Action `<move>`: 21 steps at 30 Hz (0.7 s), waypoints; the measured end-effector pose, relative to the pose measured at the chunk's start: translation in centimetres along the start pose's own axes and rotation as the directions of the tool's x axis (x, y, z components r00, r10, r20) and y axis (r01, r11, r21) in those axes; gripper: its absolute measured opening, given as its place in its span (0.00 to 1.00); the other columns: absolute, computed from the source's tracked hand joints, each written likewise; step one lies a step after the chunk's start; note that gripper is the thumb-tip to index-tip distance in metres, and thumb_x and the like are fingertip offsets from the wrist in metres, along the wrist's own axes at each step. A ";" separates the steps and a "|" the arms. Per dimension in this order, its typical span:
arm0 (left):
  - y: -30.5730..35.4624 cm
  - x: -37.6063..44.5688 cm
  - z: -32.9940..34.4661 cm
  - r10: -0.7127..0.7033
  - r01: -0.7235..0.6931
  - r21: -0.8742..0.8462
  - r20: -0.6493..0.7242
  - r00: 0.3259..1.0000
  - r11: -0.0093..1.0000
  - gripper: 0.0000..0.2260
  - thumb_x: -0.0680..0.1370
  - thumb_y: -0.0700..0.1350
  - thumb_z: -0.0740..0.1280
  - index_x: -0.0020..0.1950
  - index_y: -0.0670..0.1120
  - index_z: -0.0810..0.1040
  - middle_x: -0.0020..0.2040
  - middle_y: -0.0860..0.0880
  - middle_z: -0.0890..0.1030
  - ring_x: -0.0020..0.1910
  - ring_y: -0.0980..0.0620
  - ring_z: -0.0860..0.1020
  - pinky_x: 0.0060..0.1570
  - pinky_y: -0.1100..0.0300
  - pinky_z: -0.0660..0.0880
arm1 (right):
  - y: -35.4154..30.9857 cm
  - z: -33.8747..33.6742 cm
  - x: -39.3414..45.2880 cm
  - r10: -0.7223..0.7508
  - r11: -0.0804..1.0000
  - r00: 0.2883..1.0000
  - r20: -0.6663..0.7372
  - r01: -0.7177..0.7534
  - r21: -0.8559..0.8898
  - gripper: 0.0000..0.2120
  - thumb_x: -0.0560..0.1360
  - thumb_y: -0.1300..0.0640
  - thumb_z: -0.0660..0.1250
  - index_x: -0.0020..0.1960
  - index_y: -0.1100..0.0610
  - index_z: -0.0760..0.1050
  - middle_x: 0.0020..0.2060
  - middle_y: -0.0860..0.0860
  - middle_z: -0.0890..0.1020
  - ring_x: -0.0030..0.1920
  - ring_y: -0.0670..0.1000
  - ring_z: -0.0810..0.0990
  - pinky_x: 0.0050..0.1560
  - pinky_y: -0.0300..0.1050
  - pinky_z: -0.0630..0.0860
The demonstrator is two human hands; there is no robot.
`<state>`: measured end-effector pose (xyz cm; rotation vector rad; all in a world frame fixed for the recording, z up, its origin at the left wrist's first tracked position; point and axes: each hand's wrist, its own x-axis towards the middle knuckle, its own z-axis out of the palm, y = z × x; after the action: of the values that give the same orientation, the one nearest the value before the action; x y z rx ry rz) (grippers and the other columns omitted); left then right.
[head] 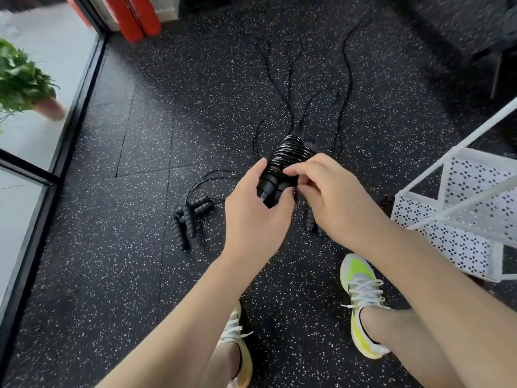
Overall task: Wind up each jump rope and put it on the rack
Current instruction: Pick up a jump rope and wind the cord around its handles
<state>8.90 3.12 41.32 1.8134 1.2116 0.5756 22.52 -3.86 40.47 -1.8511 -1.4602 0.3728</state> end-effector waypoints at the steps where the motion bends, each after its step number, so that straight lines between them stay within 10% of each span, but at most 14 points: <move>1: -0.1 0.0 0.1 -0.001 0.001 0.001 0.011 1.000 1.000 0.28 0.78 0.49 0.73 0.77 0.54 0.70 0.69 0.58 0.78 0.66 0.61 0.76 0.70 0.61 0.71 | 0.0 -0.1 0.0 0.018 1.000 1.000 0.023 -0.018 -0.016 0.14 0.81 0.65 0.65 0.64 0.55 0.78 0.49 0.42 0.71 0.47 0.35 0.73 0.50 0.27 0.69; 7: -0.7 -0.1 0.2 0.084 -0.092 0.103 0.070 0.994 0.990 0.28 0.78 0.47 0.72 0.78 0.52 0.70 0.70 0.55 0.77 0.68 0.57 0.74 0.70 0.57 0.71 | -0.1 -0.4 -0.3 0.116 0.990 0.987 0.112 -0.106 -0.097 0.09 0.80 0.59 0.65 0.57 0.48 0.74 0.45 0.38 0.70 0.46 0.41 0.74 0.47 0.45 0.74; 11: -0.9 0.5 -0.2 0.141 -0.166 0.185 0.141 0.980 0.969 0.29 0.78 0.44 0.72 0.78 0.49 0.69 0.72 0.53 0.75 0.70 0.57 0.70 0.64 0.80 0.58 | 0.0 -0.6 -0.3 0.120 0.988 0.984 0.130 -0.106 -0.110 0.09 0.79 0.58 0.67 0.52 0.45 0.72 0.40 0.39 0.69 0.43 0.37 0.72 0.40 0.38 0.69; 21: -1.9 1.4 -1.6 0.193 -0.243 0.177 0.258 0.947 0.954 0.29 0.76 0.41 0.72 0.77 0.47 0.71 0.69 0.51 0.78 0.67 0.58 0.74 0.61 0.81 0.61 | -0.1 -1.3 -0.4 0.218 0.918 0.930 0.295 -0.299 0.262 0.19 0.77 0.64 0.70 0.62 0.45 0.78 0.31 0.41 0.74 0.26 0.43 0.74 0.30 0.44 0.80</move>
<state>7.33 5.33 40.40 2.1440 0.9403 0.3489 23.15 -4.67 41.35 -1.7922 -1.2340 0.9515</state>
